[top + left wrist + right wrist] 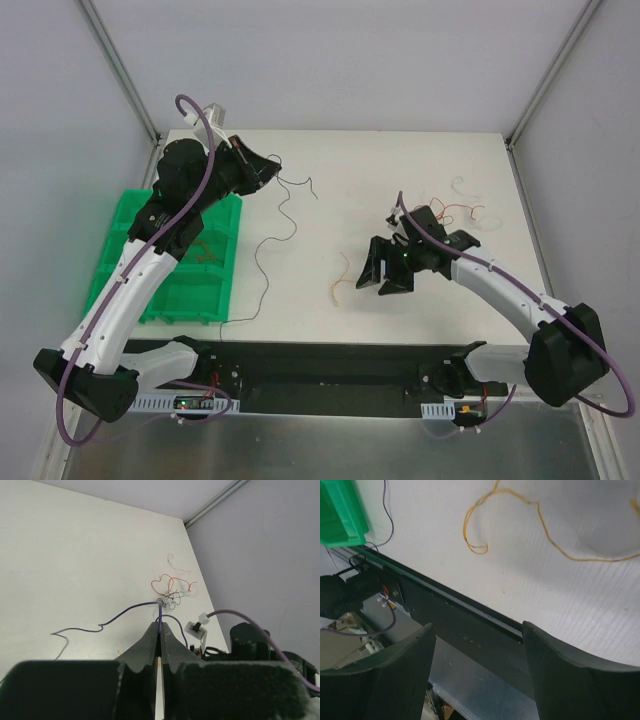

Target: Untangle the cables

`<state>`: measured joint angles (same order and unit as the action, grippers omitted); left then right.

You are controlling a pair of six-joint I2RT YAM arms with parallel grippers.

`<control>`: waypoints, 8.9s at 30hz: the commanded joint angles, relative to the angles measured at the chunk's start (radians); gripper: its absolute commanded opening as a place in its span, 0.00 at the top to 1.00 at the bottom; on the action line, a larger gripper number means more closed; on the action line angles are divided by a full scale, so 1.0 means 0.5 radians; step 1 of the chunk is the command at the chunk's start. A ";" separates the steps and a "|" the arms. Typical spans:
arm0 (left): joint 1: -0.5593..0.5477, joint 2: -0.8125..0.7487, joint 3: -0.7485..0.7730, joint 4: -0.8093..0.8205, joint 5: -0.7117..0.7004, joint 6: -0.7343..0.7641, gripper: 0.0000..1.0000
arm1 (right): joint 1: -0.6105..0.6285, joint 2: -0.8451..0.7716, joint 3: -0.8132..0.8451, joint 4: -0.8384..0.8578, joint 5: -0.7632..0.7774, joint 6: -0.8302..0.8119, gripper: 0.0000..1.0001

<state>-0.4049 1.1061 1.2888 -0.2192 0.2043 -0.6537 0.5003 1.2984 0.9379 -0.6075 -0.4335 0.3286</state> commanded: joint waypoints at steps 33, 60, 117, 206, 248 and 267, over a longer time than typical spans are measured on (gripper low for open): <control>-0.052 0.320 0.298 -0.181 0.183 -0.113 1.00 | -0.501 0.202 0.097 -0.423 0.398 -0.590 0.23; -0.251 0.432 -0.881 -0.635 0.211 0.316 0.77 | -0.497 0.229 0.039 -0.390 0.321 -0.590 0.22; -0.896 1.365 -0.323 -0.740 -0.519 1.016 1.00 | -0.507 0.309 0.051 -0.420 0.404 -0.614 0.22; 1.028 0.561 0.524 -0.068 0.121 1.099 1.00 | -0.580 0.398 0.410 -0.650 0.318 -0.531 0.23; 1.362 0.794 0.208 0.220 0.886 1.007 1.00 | -0.583 0.441 0.410 -0.666 0.312 -0.559 0.23; 1.384 0.540 -0.341 0.199 0.650 1.050 1.00 | -0.577 0.462 0.416 -0.653 0.300 -0.553 0.23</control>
<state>0.2768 1.4067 1.1343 -0.1387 0.5747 -0.1600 0.2127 1.5303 1.1385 -0.9207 -0.2707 0.0624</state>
